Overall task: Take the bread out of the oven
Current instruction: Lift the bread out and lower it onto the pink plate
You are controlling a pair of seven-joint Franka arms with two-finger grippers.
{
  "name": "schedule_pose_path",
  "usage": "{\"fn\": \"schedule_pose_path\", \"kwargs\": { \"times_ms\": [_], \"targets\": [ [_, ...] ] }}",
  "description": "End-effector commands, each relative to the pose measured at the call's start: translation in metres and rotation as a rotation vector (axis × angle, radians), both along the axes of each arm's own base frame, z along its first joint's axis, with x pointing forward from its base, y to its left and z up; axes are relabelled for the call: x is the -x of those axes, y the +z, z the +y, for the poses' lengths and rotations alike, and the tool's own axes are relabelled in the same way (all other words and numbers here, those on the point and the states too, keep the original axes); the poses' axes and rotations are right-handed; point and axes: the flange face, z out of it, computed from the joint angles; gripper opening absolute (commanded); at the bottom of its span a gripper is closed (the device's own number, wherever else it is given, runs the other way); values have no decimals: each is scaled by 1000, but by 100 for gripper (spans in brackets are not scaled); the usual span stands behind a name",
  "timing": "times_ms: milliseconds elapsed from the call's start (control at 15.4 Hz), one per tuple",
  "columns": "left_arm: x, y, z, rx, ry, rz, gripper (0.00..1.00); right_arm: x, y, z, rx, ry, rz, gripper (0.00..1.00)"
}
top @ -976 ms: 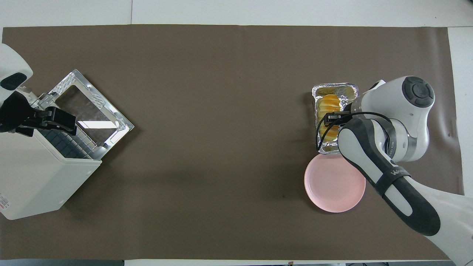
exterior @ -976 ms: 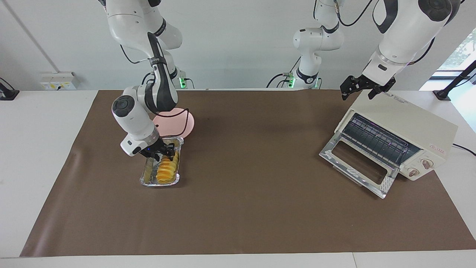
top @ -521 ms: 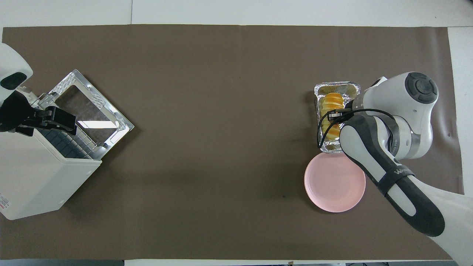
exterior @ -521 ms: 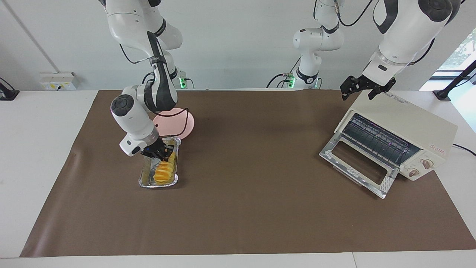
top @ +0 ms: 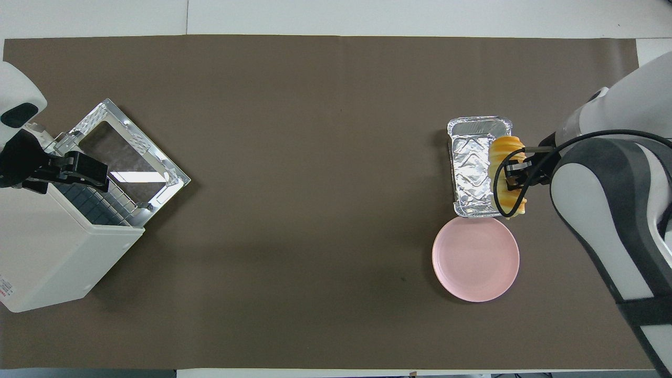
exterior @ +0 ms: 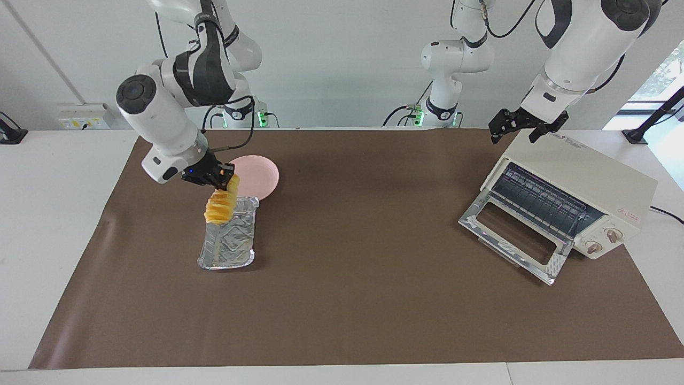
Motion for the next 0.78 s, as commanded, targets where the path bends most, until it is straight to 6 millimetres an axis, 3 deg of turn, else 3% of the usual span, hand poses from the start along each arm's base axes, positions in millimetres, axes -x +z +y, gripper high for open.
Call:
{"fn": "schedule_pose_path", "kwargs": {
  "times_ms": [0, 195, 325, 716],
  "targets": [
    [7, 3, 1, 11, 1, -16, 100, 54, 4, 5, 44, -13, 66, 0],
    [7, 3, 1, 11, 1, -16, 100, 106, -31, 3, 52, -4, 140, 0],
    [7, 3, 1, 12, 1, -18, 100, 131, -52, 1, 57, -10, 140, 0],
    [7, 3, 2, 11, 2, -16, 100, 155, -98, 14, 27, 4, 99, 0]
  ]
}}
